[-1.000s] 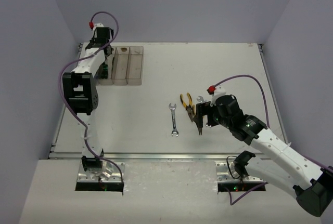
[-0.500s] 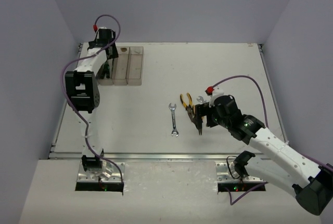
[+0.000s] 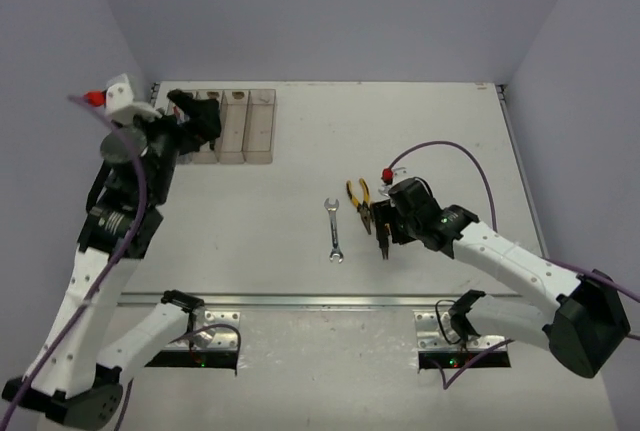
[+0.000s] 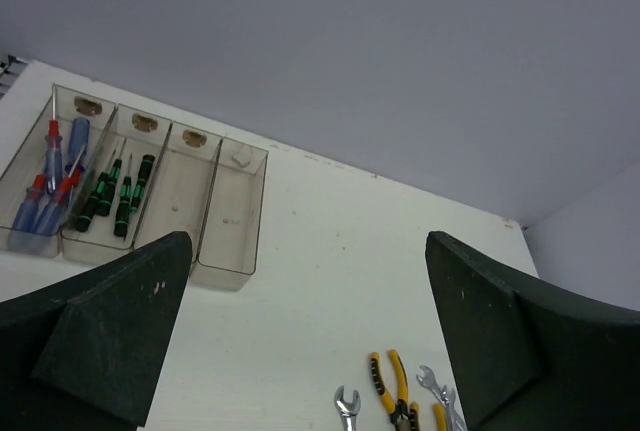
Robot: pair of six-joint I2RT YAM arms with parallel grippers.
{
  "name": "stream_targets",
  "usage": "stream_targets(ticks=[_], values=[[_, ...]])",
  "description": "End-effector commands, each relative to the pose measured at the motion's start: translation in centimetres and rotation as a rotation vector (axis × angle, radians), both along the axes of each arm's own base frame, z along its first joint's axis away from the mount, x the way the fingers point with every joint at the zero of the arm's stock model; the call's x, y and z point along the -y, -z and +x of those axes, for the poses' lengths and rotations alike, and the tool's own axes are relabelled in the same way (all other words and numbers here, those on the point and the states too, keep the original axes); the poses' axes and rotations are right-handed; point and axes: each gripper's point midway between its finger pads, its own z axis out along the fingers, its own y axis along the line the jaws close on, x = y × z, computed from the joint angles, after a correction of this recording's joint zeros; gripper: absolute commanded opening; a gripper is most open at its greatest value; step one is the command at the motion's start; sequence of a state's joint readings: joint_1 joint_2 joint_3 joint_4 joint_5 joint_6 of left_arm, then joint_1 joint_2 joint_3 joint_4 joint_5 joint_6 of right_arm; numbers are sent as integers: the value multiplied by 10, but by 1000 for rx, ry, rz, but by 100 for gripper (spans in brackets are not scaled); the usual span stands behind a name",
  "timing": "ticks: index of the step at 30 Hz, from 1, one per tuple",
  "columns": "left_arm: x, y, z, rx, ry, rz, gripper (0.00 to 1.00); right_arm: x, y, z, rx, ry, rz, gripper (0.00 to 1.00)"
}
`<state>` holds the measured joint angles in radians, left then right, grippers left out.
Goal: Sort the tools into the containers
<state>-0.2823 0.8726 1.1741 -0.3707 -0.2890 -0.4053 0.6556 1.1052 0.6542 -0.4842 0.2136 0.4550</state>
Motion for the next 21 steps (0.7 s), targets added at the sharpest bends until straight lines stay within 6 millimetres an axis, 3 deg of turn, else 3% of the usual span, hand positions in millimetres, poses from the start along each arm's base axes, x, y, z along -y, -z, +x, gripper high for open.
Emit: stream_targets(ticks=[1,5,10,14,21], values=[[11,96,-24,-204,111,52,100,7,-11,23,33,77,-67,61],[27,139,-43,-276,242,86,100,5,2,28,-41,108,-54,45],[27,157,-52,-311,263,99,100,0,6,40,-73,129,-52,39],[30,146,-58,-239,283,81,100,-19,8,41,-120,65,-4,31],[34,139,-66,-188,315,66,100,-7,19,62,-164,188,-75,26]])
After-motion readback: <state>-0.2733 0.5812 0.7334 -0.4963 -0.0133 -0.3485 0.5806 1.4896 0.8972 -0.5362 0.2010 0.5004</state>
